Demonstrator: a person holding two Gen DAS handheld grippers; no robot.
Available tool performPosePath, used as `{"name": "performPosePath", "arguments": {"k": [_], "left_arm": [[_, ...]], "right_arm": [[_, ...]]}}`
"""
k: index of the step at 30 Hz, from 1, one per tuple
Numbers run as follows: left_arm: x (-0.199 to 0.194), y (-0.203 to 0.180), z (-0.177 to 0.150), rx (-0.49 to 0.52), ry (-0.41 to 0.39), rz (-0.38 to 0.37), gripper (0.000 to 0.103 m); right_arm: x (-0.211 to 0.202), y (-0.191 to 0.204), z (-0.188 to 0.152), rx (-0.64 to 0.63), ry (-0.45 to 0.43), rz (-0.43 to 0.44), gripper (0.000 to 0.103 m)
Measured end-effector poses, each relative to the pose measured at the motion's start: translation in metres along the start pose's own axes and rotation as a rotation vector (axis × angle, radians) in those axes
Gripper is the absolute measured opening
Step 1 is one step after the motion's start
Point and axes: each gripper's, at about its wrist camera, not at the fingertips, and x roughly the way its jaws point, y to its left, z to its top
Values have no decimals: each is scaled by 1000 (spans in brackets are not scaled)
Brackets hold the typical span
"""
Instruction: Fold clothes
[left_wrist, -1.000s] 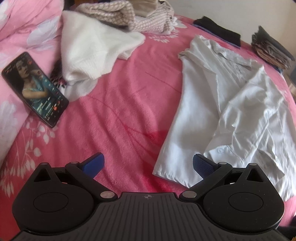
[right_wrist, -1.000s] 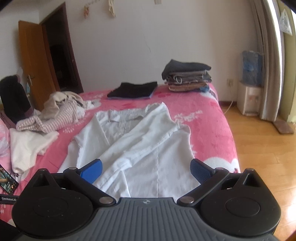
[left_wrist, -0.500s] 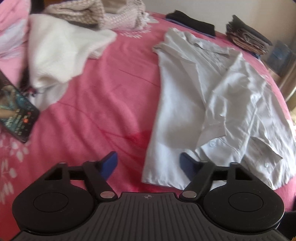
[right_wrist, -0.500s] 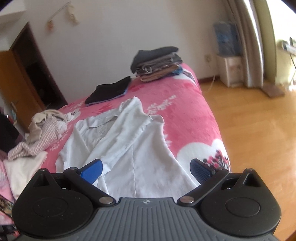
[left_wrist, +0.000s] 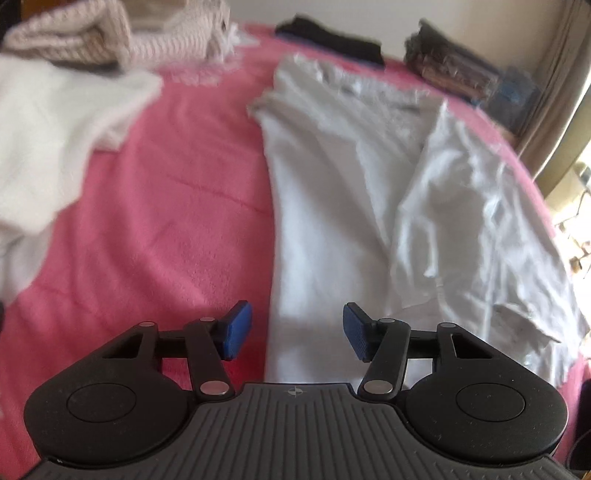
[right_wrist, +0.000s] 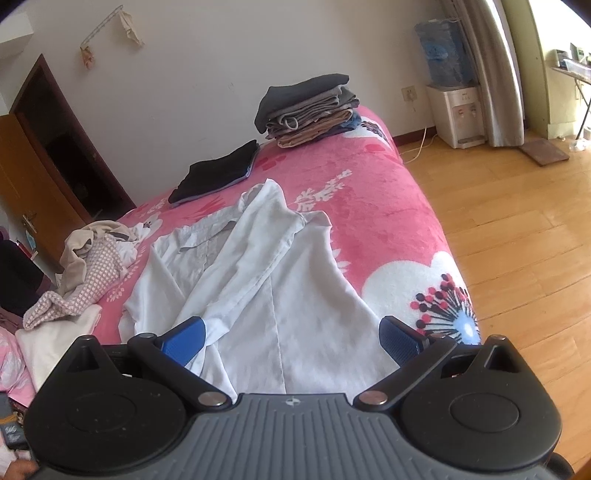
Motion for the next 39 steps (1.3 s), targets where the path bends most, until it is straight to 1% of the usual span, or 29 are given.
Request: {"name": "performPosePath", "arguments": {"k": [2,7,11,16,21,26,32,39], "left_arm": [[8,5,3,-10,4,-16,57],[5,12,-1,-32,5,-54,56],[-3,17,-8,-83,40,-111,54],[-8,27,-18,-182,78,-192,49],[-11,35,-28,-235,115,-268,47],[-17,37,-35,-242,155,-295,47],[-18,37,-38,-251,157,-291,47],[-13,32,-35,-225,161,-275,47]], "right_arm": [[0,1,0,-1,2,-2,102],[3,3,-1,-6,12,-8,102],[7,5,-1,-6,21,-2,102],[10,12,0,-20,23,17,102],[5,15,0,-24,17,21,102],[1,8,-1,-9,19,13,102],[2,-6,0,28,32,7,100],[4,-39,6,140,61,10,98]]}}
